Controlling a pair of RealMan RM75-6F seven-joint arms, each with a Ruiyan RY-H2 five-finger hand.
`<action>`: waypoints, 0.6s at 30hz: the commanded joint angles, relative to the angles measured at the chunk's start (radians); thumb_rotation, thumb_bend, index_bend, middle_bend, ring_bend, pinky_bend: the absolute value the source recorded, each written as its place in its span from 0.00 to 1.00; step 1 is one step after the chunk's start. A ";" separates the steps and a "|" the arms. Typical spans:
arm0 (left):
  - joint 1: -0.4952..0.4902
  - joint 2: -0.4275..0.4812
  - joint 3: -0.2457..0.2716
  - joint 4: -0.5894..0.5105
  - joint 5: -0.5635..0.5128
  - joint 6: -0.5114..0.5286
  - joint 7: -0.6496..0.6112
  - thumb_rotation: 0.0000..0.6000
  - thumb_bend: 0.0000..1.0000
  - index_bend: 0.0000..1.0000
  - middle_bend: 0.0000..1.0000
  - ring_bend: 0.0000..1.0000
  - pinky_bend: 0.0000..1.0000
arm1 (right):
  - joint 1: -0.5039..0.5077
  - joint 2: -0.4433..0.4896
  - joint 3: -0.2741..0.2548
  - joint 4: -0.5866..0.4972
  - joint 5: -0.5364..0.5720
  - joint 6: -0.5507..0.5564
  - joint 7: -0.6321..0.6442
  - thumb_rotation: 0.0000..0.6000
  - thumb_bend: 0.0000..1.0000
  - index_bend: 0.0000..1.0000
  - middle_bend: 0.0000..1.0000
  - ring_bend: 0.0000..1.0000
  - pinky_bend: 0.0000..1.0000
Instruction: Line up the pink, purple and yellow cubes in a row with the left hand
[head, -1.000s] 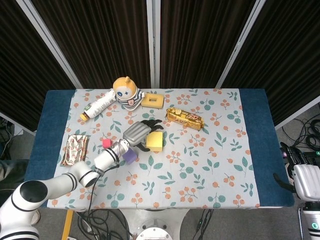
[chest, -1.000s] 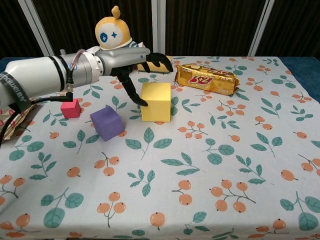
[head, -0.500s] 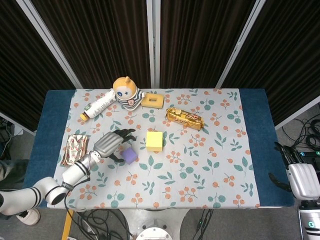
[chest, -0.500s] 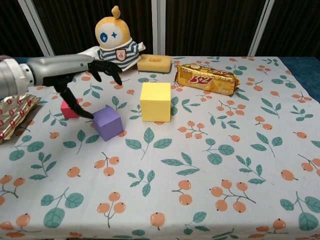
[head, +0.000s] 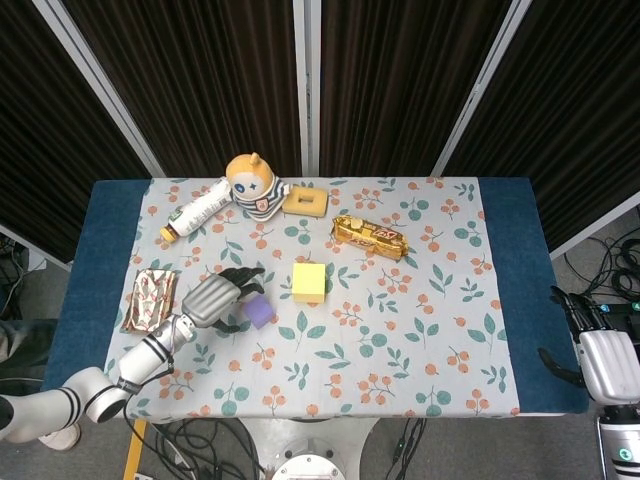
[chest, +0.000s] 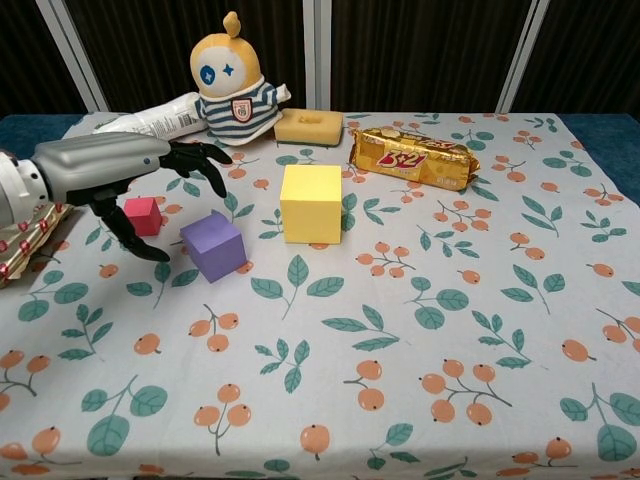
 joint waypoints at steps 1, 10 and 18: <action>-0.010 -0.044 -0.001 0.071 0.024 -0.006 0.002 1.00 0.15 0.32 0.17 0.14 0.22 | -0.003 -0.001 -0.002 0.002 0.000 0.003 0.003 1.00 0.16 0.04 0.20 0.13 0.22; -0.047 -0.052 0.012 0.112 0.040 -0.074 -0.057 1.00 0.21 0.33 0.17 0.14 0.21 | -0.010 -0.003 -0.003 0.009 0.004 0.008 0.009 1.00 0.16 0.04 0.20 0.13 0.22; -0.071 -0.046 0.009 0.106 0.030 -0.126 -0.084 1.00 0.27 0.38 0.17 0.14 0.21 | -0.007 -0.007 -0.001 0.010 0.009 0.001 0.006 1.00 0.16 0.04 0.20 0.13 0.23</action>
